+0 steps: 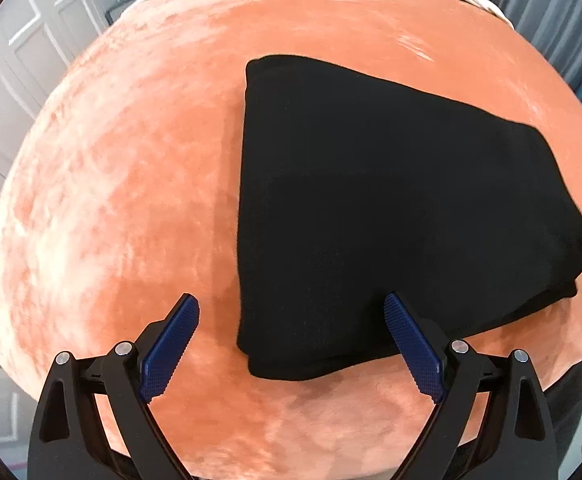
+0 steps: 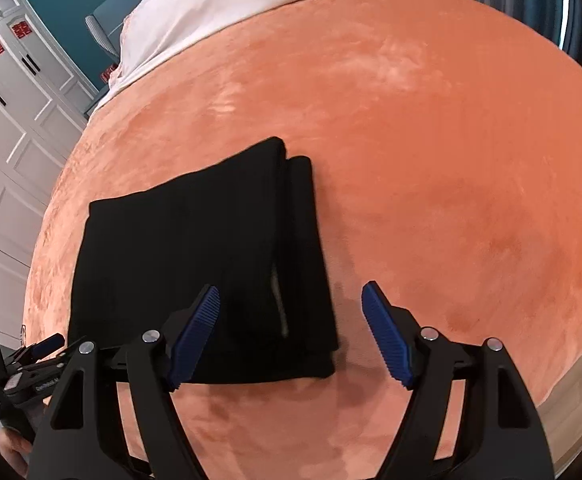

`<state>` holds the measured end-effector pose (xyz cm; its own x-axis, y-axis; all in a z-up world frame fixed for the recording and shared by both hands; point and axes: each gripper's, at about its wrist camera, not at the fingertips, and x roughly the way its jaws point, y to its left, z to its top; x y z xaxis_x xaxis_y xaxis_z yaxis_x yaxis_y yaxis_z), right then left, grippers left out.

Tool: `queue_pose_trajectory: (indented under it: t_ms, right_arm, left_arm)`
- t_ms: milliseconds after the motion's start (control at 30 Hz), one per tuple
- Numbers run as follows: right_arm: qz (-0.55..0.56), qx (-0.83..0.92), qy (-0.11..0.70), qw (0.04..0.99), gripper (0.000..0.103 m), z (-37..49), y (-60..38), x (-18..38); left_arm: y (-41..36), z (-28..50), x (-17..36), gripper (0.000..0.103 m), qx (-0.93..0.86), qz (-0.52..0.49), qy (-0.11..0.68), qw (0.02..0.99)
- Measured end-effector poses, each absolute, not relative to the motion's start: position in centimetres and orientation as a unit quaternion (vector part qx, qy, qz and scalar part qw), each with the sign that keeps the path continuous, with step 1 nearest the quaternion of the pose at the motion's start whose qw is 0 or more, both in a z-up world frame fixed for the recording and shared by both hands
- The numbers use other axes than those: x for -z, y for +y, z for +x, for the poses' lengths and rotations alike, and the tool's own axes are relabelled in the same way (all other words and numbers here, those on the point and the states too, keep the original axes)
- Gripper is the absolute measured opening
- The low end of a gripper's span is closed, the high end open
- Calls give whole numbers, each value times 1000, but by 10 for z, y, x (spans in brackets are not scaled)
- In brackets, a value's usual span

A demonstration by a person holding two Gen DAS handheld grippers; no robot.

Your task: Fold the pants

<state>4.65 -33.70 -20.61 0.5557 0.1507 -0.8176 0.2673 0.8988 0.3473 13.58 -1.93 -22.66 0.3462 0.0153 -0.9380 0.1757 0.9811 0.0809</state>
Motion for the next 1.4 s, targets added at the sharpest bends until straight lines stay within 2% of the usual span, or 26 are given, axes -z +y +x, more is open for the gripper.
queue_pose_trajectory:
  t_ms: [67, 100, 133, 200, 300, 400, 467, 500, 533, 567, 600, 733, 833, 900, 933, 967, 1000, 1033, 1067, 1133, 1300, 1333, 1367, 1400]
  right_arm:
    - [209, 25, 448, 869, 65, 46, -325, 193]
    - [202, 18, 443, 873, 53, 46, -320, 188]
    - [192, 10, 441, 877, 48, 48, -315, 183]
    - [173, -2, 447, 877, 29, 54, -304, 181]
    - [157, 9, 473, 867, 24, 59, -299, 198]
    - [162, 26, 498, 851, 24, 61, -309, 227]
    - [175, 21, 492, 853, 30, 55, -315, 217]
    - [181, 25, 486, 854, 45, 52, -317, 210]
    - [188, 29, 480, 856, 56, 49, -321, 204]
    - [199, 31, 470, 860, 77, 46, -328, 199]
    - [204, 34, 466, 860, 84, 45, -331, 199]
    - [246, 35, 494, 833, 84, 56, -346, 221]
    - [296, 19, 522, 799, 86, 65, -348, 250]
    - [334, 7, 521, 786, 87, 65, -345, 266]
    - [338, 12, 512, 789, 77, 64, -343, 266]
    - [338, 3, 511, 790, 62, 65, -339, 265]
    - [343, -8, 514, 786, 55, 67, -333, 264]
    - [342, -3, 514, 787, 38, 67, -331, 260]
    - [337, -13, 514, 789, 37, 70, -326, 253]
    - [326, -25, 504, 799, 34, 69, -319, 232]
    - [326, -95, 480, 809, 34, 46, -300, 190]
    - [320, -105, 488, 805, 36, 42, -293, 193]
    - [310, -113, 508, 795, 39, 38, -284, 208]
    - [298, -105, 525, 790, 50, 36, -280, 224]
  left_arm:
    - [-23, 135, 225, 92, 49, 93, 566, 818]
    - [-25, 134, 225, 92, 48, 94, 566, 818]
    - [-26, 134, 225, 92, 49, 92, 566, 818]
    - [-27, 134, 225, 92, 48, 89, 570, 816]
    - [-25, 133, 224, 92, 48, 89, 570, 815]
    - [-25, 133, 223, 92, 52, 81, 574, 813]
    - [-17, 133, 213, 92, 60, 61, 569, 818]
    - [-9, 133, 207, 92, 68, 33, 566, 821]
    - [-1, 133, 205, 92, 75, 7, 564, 822]
    - [11, 137, 203, 92, 84, -38, 565, 820]
    - [22, 143, 206, 92, 89, -77, 571, 813]
    - [43, 167, 247, 91, 92, -194, 622, 753]
    - [36, 169, 264, 92, 106, -210, 636, 735]
    - [24, 169, 264, 91, 106, -174, 635, 745]
    - [17, 169, 263, 88, 115, -159, 634, 748]
    - [12, 169, 261, 70, 127, -151, 631, 751]
    - [10, 170, 259, 66, 132, -145, 630, 752]
    - [10, 171, 252, 50, 137, -147, 626, 753]
    - [15, 173, 247, 37, 140, -152, 623, 754]
    - [30, 169, 228, 23, 152, -180, 610, 757]
    - [69, 133, 193, 21, 162, -196, 591, 766]
    - [72, 123, 196, 22, 156, -186, 595, 766]
    - [75, 113, 206, 29, 147, -169, 609, 761]
    - [76, 109, 219, 31, 139, -159, 620, 756]
